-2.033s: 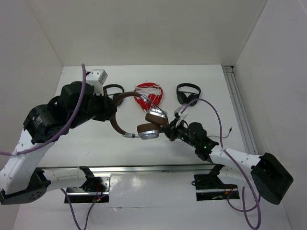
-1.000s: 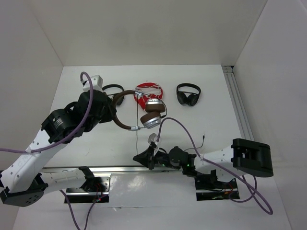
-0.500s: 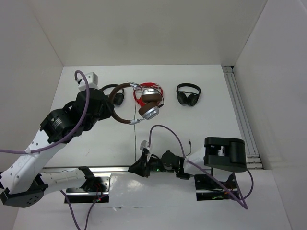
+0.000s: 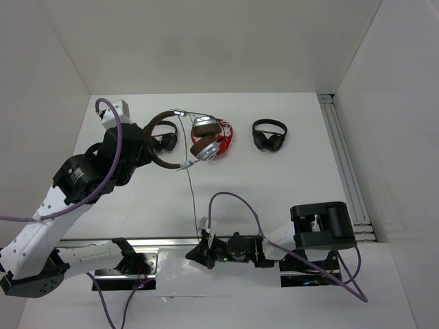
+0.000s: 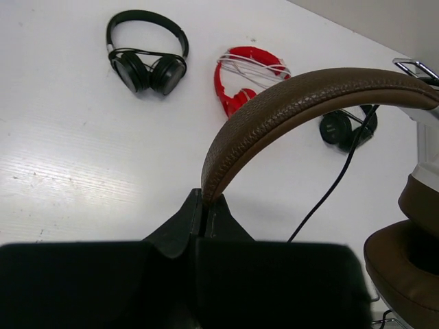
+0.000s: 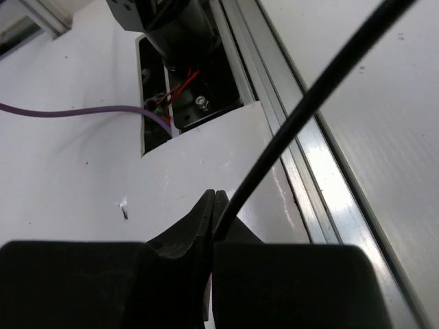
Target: Wrap the headphones
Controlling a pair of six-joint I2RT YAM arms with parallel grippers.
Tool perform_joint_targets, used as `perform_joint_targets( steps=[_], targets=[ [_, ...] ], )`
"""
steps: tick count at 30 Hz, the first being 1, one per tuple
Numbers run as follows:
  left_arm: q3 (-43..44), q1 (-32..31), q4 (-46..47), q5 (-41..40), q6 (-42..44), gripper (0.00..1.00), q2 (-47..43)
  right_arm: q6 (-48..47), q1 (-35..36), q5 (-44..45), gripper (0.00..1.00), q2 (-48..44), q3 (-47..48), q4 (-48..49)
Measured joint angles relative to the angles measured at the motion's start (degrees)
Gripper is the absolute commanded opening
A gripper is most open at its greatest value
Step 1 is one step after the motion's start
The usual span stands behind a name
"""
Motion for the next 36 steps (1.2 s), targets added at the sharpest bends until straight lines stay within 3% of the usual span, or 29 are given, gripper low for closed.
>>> perform_joint_targets(
  steps=[9,22,36],
  targets=[
    [-3.0,3.0,0.0,-4.1,-0.1,0.0,3.1,-7.1,14.1,17.0,0.0,-7.8,16.2,-27.4],
    [-14.8,4.9,0.5,-5.5,-0.5,0.0,8.4,-19.4,14.4,30.5,0.0,-14.8,37.3,-61.2],
    [-20.7,6.6,-0.4,-4.0,-3.2,0.0,8.7,-27.4,14.1,39.8,0.0,-21.6,47.8,-79.2]
  ],
)
